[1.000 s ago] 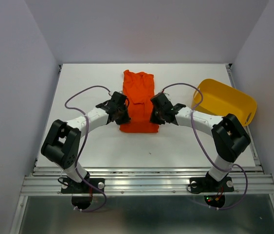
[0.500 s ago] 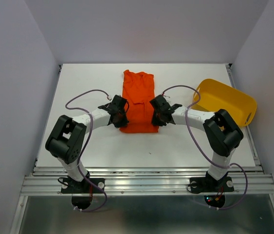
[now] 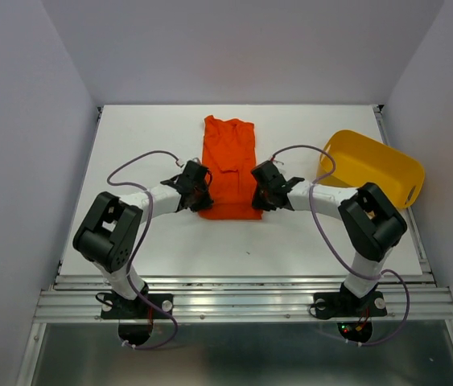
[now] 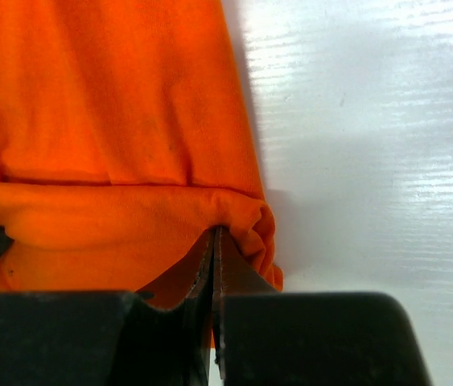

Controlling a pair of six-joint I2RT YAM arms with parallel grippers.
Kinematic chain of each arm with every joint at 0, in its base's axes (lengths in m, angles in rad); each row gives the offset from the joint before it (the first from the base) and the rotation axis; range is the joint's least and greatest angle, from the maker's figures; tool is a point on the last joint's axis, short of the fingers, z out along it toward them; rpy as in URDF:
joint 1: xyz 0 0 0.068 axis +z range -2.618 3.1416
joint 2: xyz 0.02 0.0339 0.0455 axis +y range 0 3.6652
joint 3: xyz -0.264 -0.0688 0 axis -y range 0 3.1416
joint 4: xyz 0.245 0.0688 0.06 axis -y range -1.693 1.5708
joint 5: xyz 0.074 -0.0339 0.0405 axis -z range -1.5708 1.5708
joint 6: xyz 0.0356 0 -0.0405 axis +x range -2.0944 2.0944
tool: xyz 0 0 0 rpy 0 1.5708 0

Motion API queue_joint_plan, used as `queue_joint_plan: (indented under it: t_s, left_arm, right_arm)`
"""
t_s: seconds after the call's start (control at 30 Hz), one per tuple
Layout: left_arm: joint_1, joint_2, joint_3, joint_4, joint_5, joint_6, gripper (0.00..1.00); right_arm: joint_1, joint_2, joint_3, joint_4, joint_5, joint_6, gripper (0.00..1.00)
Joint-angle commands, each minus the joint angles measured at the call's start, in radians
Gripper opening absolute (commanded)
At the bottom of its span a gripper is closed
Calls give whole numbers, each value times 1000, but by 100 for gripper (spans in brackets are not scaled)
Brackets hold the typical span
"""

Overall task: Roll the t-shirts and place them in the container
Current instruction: Roll the T-shirt to the center of the board.

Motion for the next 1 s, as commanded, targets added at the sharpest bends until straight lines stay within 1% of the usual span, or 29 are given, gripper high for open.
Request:
queue_joint_plan:
  t_s: [0.0,0.03,0.2,0.33,0.57,0.63,0.73,0.97]
  left_arm:
    - [-13,-64,-90,-74,-12,8,0]
    - [-16,-65,-104,-74,-11,7,0]
    - [-43,-169,-204,-76,-11,-13,0]
    - [-51,-252,-238,-108,-11,-22,0]
    - [-49,-425,-204,-211,-47,-27,0]
    - [-49,-437,-196,-226,-49,-28,0]
    - [-49,-437,-201,-234,-37,-33,0]
    - [-49,-402,-261,-188,0,-54,0]
  right_arm:
    - [6,-43,-85,-34,-16,39,2]
    - [6,-53,-98,-30,-19,47,2]
    - [46,-96,-154,-31,-13,109,2]
    - [68,-136,-190,-33,-1,131,2]
    - [68,-229,-84,-105,33,62,2]
    - [68,-248,-49,-128,36,48,2]
    - [77,-272,-46,-152,33,45,3]
    - [124,-285,-148,-123,-4,83,3]
